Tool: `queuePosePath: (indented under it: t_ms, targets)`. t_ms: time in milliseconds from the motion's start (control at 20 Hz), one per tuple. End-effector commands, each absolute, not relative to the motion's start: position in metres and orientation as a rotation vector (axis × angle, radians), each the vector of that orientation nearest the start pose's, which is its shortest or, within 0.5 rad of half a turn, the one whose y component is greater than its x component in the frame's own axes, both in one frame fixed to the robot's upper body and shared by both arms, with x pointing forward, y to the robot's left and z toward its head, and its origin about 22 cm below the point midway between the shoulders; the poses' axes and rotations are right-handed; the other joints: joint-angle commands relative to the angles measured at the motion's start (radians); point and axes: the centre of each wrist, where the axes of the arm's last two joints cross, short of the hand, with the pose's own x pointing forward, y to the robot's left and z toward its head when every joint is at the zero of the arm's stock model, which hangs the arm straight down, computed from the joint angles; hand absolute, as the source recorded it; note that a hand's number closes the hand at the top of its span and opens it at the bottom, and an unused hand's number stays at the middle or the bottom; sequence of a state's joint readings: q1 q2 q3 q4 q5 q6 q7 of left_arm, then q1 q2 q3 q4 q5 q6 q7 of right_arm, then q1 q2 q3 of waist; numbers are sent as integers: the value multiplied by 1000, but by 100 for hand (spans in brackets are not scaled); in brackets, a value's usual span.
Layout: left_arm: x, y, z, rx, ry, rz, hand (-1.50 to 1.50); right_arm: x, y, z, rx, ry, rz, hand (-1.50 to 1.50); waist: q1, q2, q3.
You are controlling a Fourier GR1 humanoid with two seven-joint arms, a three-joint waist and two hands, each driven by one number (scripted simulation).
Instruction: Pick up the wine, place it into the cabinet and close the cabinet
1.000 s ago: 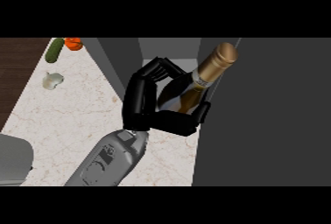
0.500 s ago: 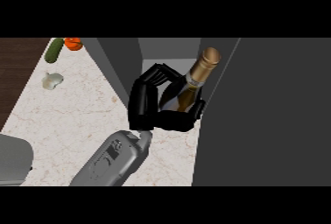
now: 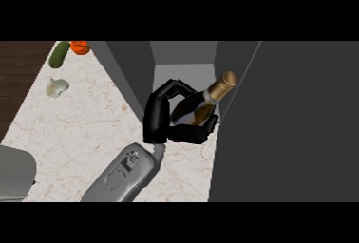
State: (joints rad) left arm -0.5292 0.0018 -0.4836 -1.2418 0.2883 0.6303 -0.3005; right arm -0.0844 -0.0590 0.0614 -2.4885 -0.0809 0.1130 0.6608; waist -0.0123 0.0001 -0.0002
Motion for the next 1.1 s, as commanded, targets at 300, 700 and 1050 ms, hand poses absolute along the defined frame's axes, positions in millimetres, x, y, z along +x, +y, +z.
queuePosePath:
  t_ms: [300, 700, 1050]
  targets:
    - [331, 85, 31, -38, -1917, 69, 150, 124, -226, 216, 179, -1924, 262, -150, 3, 0, 0]
    - [363, 97, 37, -21, -1906, 99, 150, 133, -220, 212, 219, -1928, 253, -150, 0, 1, 0]
    - [379, 96, 33, -59, -1847, 100, 150, 128, -216, 206, 225, -1931, 262, -150, -5, 2, 0]
